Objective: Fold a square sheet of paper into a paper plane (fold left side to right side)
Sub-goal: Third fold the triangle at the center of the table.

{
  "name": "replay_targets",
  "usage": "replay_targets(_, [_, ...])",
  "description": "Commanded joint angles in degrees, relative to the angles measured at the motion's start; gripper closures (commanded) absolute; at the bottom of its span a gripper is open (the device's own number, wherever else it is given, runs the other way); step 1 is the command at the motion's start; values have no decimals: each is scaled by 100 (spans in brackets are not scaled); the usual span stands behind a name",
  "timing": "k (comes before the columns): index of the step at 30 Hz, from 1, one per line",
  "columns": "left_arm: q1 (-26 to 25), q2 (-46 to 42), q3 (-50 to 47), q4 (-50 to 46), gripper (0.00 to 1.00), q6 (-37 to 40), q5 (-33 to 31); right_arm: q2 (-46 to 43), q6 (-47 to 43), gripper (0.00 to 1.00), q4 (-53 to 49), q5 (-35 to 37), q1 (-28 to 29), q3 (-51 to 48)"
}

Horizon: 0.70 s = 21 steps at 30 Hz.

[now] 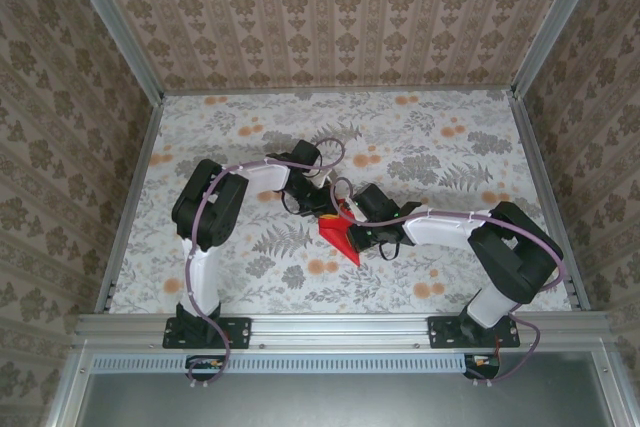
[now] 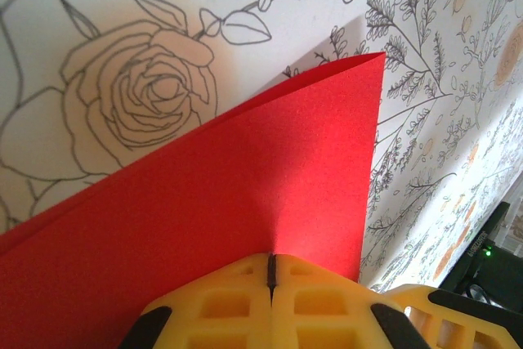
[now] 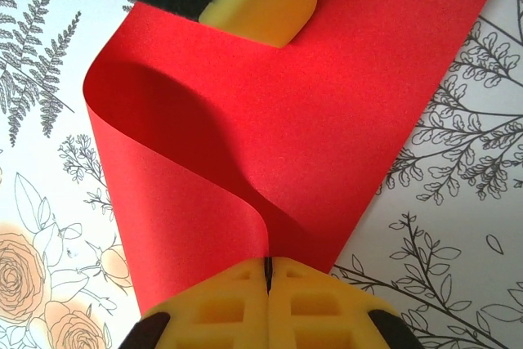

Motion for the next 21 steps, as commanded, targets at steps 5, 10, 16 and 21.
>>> replay_targets(5, [-55, 252, -14, -205, 97, 101, -461, 23, 54, 100, -128, 122, -35, 88])
replay_targets(10, [-57, 244, -6, -207, 97, 100, -461, 121, 51, 100, -97, 99, -34, 102])
replay_targets(16, [-55, 244, -6, -201, 97, 98, -454, 193, 12, 100, -156, 120, -34, 139])
replay_targets(21, [-59, 244, 9, -197, 97, 104, -444, 285, -28, 100, -207, 116, -35, 156])
